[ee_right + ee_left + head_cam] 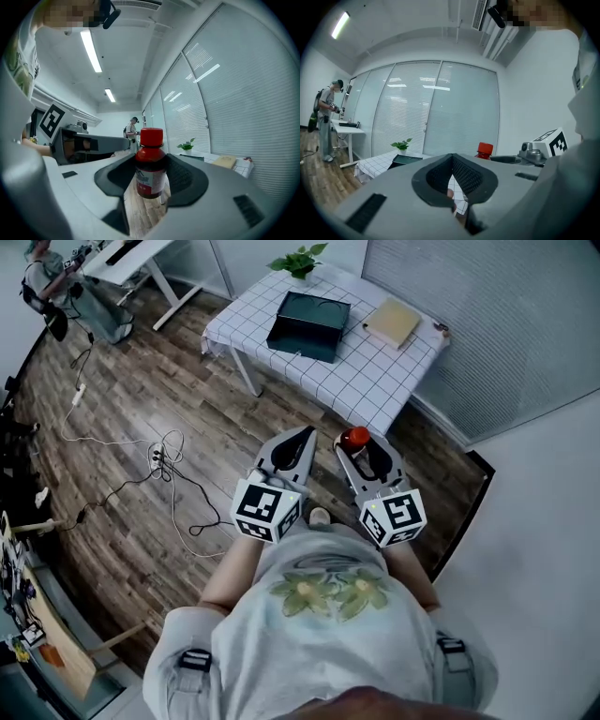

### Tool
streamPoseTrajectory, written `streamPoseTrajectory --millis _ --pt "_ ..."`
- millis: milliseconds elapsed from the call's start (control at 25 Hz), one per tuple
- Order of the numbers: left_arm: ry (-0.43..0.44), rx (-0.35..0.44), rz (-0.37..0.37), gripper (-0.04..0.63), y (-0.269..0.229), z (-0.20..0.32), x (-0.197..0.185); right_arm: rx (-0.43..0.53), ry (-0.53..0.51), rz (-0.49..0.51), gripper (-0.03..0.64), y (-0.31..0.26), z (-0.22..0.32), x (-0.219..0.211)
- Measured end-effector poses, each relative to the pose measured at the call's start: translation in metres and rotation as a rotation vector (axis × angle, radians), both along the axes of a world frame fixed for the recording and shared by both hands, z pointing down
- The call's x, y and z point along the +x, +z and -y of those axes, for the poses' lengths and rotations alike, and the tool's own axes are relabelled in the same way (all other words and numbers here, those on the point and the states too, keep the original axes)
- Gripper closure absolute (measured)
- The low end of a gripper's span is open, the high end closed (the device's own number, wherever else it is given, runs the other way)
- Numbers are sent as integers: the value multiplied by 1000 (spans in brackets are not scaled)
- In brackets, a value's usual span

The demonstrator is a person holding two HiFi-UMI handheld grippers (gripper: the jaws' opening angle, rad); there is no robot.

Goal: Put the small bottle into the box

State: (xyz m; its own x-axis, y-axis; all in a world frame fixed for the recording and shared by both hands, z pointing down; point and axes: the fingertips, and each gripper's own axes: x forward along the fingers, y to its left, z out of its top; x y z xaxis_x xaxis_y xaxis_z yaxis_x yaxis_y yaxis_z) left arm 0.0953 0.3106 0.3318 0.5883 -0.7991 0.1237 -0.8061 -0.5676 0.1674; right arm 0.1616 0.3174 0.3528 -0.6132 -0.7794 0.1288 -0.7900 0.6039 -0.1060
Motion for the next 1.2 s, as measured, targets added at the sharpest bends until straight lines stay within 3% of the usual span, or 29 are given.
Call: streamPoseTrajectory --millis 200,680,1200 --pt "-47 -40 -7 588 15 -5 3 -2 -41 15 410 5 2 5" --pt "-70 -107 -25 588 38 12 -2 -38 -56 15 411 22 24 11" --pt "-73 -103 -65 588 37 90 -24 2 -26 -5 411 8 97 2"
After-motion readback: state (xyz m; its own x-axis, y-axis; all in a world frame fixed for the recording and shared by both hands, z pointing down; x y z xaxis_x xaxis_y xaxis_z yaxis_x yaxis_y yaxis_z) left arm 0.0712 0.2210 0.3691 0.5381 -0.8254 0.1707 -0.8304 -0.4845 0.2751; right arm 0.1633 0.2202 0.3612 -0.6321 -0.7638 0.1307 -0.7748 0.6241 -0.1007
